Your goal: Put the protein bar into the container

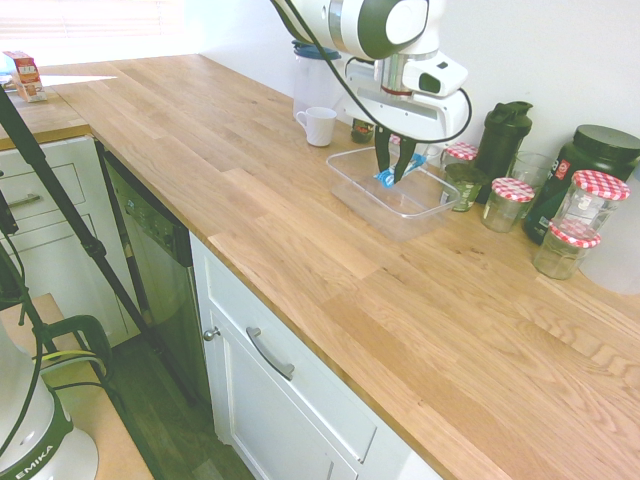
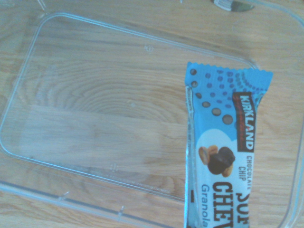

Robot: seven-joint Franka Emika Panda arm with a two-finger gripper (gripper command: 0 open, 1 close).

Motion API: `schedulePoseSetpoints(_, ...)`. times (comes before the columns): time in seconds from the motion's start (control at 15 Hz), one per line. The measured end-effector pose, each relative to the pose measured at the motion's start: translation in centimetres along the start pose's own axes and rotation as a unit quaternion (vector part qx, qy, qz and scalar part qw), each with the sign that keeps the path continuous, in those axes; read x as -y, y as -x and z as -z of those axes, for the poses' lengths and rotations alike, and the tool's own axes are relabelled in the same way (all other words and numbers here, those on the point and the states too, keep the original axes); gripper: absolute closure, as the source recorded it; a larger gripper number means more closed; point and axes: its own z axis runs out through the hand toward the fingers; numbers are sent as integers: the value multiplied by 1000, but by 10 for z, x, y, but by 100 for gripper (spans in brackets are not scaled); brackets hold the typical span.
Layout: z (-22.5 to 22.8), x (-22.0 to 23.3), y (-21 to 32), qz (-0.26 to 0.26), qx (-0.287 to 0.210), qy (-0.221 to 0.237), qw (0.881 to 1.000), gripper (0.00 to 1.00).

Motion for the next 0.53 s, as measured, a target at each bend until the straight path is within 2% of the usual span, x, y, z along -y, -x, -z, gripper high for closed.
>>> schedulePoseSetpoints(0.53,-39,6,-19,-2,4,9,1000,100)
